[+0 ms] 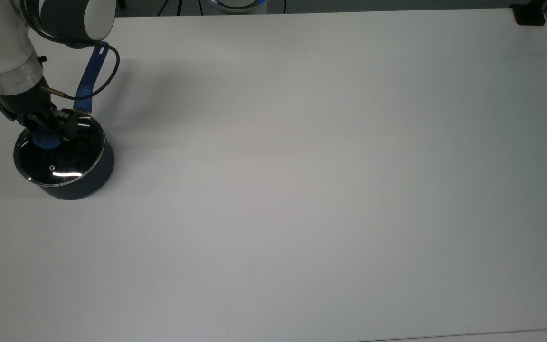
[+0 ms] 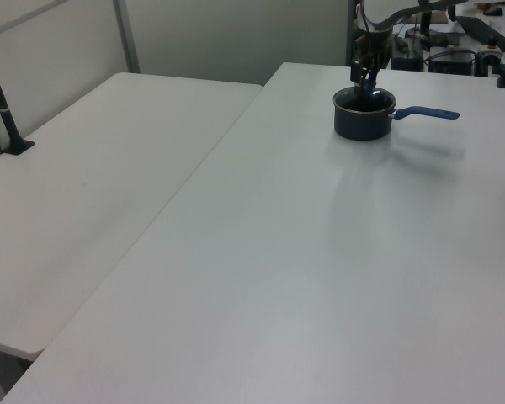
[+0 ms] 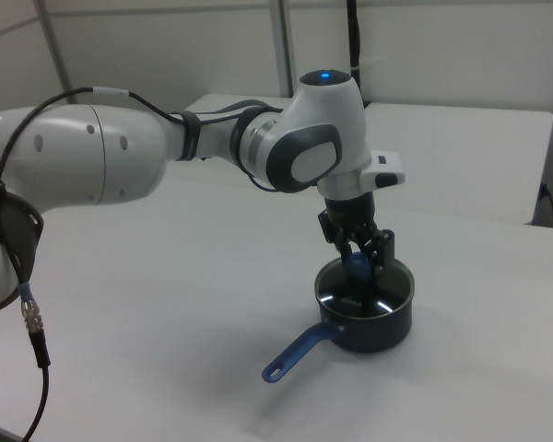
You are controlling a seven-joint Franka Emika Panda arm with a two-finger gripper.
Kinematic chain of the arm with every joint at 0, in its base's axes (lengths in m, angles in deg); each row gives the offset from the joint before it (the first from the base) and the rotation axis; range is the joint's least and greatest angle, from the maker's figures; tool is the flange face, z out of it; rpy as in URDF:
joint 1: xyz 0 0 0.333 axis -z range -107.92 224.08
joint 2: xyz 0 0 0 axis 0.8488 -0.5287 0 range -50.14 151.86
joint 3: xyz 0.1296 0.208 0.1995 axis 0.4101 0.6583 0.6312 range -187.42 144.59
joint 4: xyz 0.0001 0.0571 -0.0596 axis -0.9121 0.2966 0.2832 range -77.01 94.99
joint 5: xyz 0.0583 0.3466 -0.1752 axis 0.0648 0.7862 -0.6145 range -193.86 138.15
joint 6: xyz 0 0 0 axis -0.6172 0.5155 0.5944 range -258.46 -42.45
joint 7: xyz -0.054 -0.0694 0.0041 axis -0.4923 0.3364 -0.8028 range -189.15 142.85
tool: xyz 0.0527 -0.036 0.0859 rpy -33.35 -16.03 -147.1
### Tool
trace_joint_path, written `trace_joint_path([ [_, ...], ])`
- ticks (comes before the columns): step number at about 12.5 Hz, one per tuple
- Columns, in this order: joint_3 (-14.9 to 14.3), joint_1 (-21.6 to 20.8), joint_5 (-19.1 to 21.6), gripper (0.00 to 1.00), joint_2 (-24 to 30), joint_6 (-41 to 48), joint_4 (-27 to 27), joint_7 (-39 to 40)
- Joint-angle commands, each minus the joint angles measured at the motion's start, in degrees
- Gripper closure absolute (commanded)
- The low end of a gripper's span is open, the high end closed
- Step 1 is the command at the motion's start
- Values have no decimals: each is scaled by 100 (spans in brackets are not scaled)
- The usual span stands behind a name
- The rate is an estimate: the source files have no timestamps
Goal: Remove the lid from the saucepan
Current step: 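Lift the glass lid off the saucepan and carry it aside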
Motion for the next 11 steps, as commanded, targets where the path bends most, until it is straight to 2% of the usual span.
trace_joint_path([
  [1,-63,-53,120,54,364,242,86,157],
  [2,-72,-123,120,54,452,435,86,157],
  [4,-299,-517,120,54,645,620,164,140],
  [7,-528,-1368,103,54,1128,770,672,96],
  [9,-537,-1949,24,54,1279,902,885,-192],
  [11,-485,-2284,-177,54,1480,806,1305,-492],
])
